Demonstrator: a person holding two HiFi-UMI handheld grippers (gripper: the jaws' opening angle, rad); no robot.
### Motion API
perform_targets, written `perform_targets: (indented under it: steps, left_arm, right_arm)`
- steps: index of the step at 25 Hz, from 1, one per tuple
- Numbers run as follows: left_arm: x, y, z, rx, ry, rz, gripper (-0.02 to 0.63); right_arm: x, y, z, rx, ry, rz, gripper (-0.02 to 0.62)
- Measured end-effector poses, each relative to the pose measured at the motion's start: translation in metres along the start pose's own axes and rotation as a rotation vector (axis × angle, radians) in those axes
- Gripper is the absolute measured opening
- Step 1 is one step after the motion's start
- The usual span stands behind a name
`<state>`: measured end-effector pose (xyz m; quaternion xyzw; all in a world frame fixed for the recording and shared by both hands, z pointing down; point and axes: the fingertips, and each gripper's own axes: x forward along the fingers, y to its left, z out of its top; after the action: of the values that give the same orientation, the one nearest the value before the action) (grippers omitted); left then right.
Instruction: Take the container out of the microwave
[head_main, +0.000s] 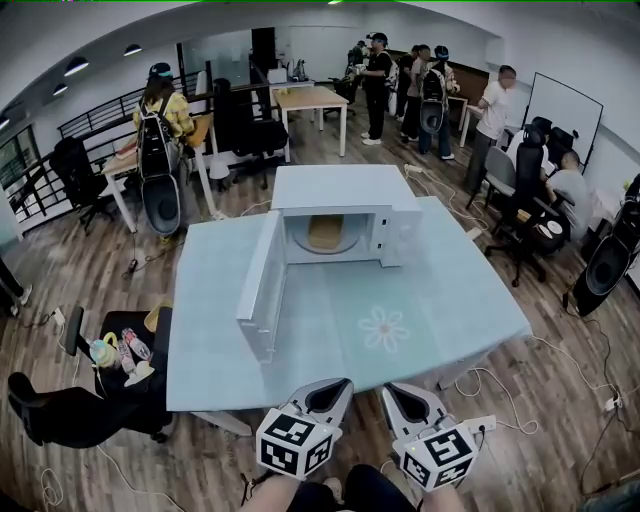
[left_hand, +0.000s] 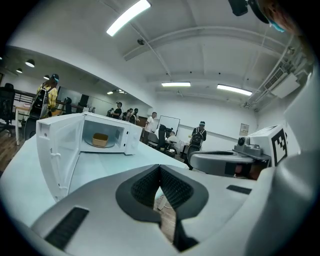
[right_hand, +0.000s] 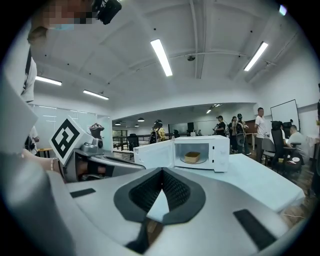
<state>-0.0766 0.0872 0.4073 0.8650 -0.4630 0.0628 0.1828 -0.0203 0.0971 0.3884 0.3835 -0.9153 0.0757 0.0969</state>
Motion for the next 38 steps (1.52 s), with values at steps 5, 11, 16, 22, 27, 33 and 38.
perform_targets:
  steps: [5, 11, 16, 22, 27, 33, 38]
  left_arm:
    - [0.018, 0.009, 0.012, 0.01, -0.001, -0.016, 0.012]
    - [0.052, 0.034, 0.016, -0.006, 0.012, -0.017, 0.012]
    - [0.091, 0.057, 0.041, -0.006, -0.003, 0.012, 0.012]
    - [0.139, 0.073, 0.063, 0.02, 0.006, 0.038, 0.012]
    - [0.176, 0.092, 0.086, 0.031, -0.021, 0.09, 0.012]
    - [0.208, 0.11, 0.104, 0.02, -0.052, 0.144, 0.012]
    - [0.227, 0.111, 0.102, 0.019, -0.031, 0.157, 0.012]
  right_arm:
    - [0.02, -0.015, 0.004, 0.002, 0.015, 0.002, -0.002]
    - [0.057, -0.044, 0.0, -0.003, 0.053, 0.019, -0.002]
    - [0.094, -0.085, 0.02, -0.021, 0.032, 0.057, -0.002]
    - [0.138, -0.127, 0.037, -0.032, 0.03, 0.107, -0.002]
    - [0.163, -0.162, 0.052, -0.058, 0.001, 0.152, -0.002]
    - [0.184, -0.188, 0.057, -0.122, 0.004, 0.209, -0.002]
    - [0.193, -0.202, 0.058, -0.162, 0.001, 0.228, -0.002]
